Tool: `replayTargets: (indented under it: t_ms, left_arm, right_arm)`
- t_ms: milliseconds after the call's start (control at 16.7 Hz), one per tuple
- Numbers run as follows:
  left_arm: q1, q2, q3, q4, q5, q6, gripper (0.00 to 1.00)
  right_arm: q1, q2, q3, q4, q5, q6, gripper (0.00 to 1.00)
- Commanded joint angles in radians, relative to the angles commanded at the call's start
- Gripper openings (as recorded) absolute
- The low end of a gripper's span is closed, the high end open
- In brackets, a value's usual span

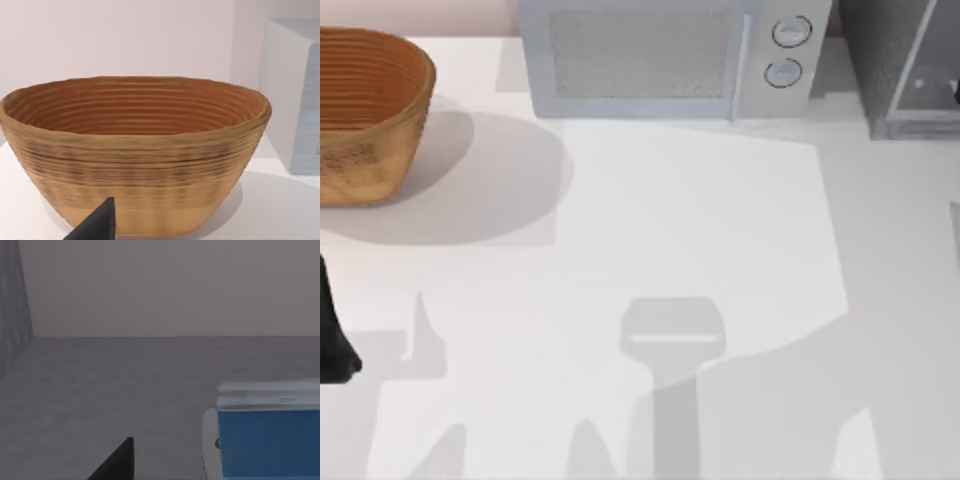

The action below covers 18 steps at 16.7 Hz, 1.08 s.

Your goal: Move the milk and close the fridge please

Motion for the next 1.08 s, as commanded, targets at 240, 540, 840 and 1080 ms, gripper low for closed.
replayTargets:
  t_ms: [240, 540, 840, 1080]
  left_arm:
    - [0.0, 0.0, 0.0, 0.0, 0.0, 0.0, 1.0]
    - [0.0, 0.0, 0.0, 0.0, 0.0, 0.0, 1.0]
    - [0.0, 0.0, 0.0, 0.0, 0.0, 0.0, 1.0]
    - [0.0, 0.0, 0.0, 0.0, 0.0, 0.0, 1.0]
  right_arm:
    - [0.0, 0.0, 0.0, 0.0, 0.0, 0.0, 1.0]
    - [0.005, -0.03, -0.03, -0.029, 0.002, 0.007, 1.0]
    - [0.027, -0.268, -0.234, -0.214, 0.025, 0.012, 1.0]
    - [0.055, -0.588, -0.396, -0.358, 0.043, 0.011, 1.0]
